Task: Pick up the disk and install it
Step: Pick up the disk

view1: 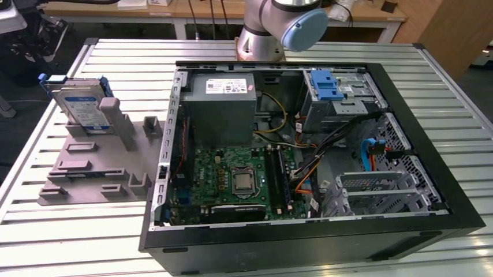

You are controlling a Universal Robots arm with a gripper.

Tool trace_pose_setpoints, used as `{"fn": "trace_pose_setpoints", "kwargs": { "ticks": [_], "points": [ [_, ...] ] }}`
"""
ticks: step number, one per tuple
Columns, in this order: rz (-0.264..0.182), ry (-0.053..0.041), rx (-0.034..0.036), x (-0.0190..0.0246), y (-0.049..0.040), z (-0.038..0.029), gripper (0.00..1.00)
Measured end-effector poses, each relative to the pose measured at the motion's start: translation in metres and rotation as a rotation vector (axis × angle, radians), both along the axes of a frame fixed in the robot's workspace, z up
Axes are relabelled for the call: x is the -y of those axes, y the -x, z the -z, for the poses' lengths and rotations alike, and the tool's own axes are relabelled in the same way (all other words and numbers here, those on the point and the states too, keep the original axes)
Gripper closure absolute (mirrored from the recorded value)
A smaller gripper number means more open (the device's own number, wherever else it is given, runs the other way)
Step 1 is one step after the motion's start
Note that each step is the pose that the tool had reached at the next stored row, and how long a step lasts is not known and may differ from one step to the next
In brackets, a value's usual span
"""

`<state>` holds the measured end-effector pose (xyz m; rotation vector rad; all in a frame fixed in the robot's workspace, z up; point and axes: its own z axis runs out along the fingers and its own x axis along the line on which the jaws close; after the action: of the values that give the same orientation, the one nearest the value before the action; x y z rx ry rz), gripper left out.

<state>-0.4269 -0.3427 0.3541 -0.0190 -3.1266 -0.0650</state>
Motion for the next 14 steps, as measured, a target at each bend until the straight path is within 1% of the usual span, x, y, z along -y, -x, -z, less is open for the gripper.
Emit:
{"fn": "trace_pose_setpoints", "kwargs": {
  "ticks": [6,8,14],
  "points": [
    [-0.006,0.0,0.0,0.0,0.0005,0.0,0.89],
    [-0.02,0.0,0.0,0.0,0.0005,0.0,0.89],
    [-0.084,0.0,0.0001,0.0,0.0005,0.0,0.89]
  ]
}}
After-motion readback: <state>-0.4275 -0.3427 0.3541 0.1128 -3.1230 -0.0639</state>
